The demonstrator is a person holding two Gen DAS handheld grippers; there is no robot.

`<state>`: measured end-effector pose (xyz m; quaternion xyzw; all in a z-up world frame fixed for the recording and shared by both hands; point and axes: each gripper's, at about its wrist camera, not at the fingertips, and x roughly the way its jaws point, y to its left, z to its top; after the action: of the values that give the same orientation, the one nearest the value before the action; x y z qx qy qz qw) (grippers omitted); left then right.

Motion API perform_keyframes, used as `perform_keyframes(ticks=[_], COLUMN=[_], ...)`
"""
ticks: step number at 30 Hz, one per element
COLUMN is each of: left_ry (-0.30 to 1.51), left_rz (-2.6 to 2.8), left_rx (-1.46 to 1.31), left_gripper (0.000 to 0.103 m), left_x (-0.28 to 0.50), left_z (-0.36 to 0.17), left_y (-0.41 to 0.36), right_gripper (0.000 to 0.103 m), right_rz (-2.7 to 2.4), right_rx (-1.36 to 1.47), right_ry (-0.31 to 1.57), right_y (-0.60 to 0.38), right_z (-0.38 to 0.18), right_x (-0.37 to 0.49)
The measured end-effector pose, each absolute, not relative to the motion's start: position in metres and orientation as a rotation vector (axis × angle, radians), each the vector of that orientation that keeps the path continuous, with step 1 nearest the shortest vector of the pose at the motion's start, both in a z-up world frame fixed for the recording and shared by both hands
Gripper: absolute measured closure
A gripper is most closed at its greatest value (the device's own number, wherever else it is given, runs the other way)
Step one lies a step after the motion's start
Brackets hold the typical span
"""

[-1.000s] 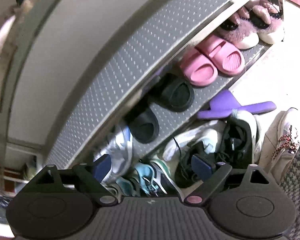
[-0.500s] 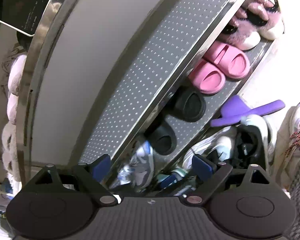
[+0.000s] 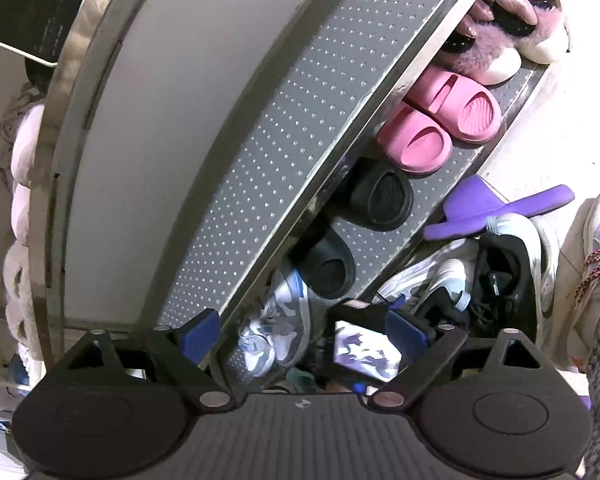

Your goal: Organize scattered shoes

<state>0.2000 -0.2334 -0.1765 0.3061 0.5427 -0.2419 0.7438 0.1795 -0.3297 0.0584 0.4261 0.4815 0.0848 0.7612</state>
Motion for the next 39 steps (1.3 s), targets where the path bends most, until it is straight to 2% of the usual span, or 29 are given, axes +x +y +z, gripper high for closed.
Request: perform_keyframes(ticks=[7,11,15,20,22,25,28,33,37,38,39], left_ry=[1.27,1.263,1.267,1.383,1.477,1.546,1.519,1.399,1.294,1.285,1.294], left_rz=[-0.442,-0.379,-0.272,-0.059,0.024,0.139,0.156,0.078,0.02,0.022,0.024], left_rx=[0.303,0.124,0.075,-0.115,-0.197,-0.27,-0.198,0.0,0.014,-0.035,-0.063], left_gripper=[0.082,0.083,0.083,0.08,0.052,0.041,0.024,0.015,0.015,0.015,0.018], left_x=[0.199,0.157,0.093,0.04,0.035,0.028,0.016,-0.003,-0.013,-0.014,-0.012], left_z=[-0.107,-0.055,-0.017,-0.034,-0.059,-0.072,-0.045,0.002,0.014,0.009,0.006], left_y=[-0.155,-0.093,-0.042,0.02,0.043,0.072,0.1,0.123,0.137,0.142,0.146], right_gripper=[0.011,0.011,0.011,0.011,0.011,0.011,0.011,0.013,0.02,0.023,0.035], right_rz=[0.17,0.192,0.204,0.233,0.245,0.26,0.27,0.366,0.419,0.42,0.419], right_rx=[0.893,0.841,0.798,0.706,0.661,0.521,0.398,0.206,0.153,0.161,0.178], right_ry=[1.05,1.066,1.093,1.148,1.162,1.195,1.232,1.337,1.425,1.446,1.455], right_y=[-0.319,-0.301,-0.283,-0.25,-0.239,-0.216,-0.197,-0.156,-0.124,-0.112,-0.106], right_z=[0.055,0.053,0.047,0.033,0.027,0.01,-0.006,-0.038,-0.062,-0.073,-0.078], right_x=[0.183,0.185,0.185,0.181,0.179,0.17,0.156,0.131,0.105,0.094,0.089])
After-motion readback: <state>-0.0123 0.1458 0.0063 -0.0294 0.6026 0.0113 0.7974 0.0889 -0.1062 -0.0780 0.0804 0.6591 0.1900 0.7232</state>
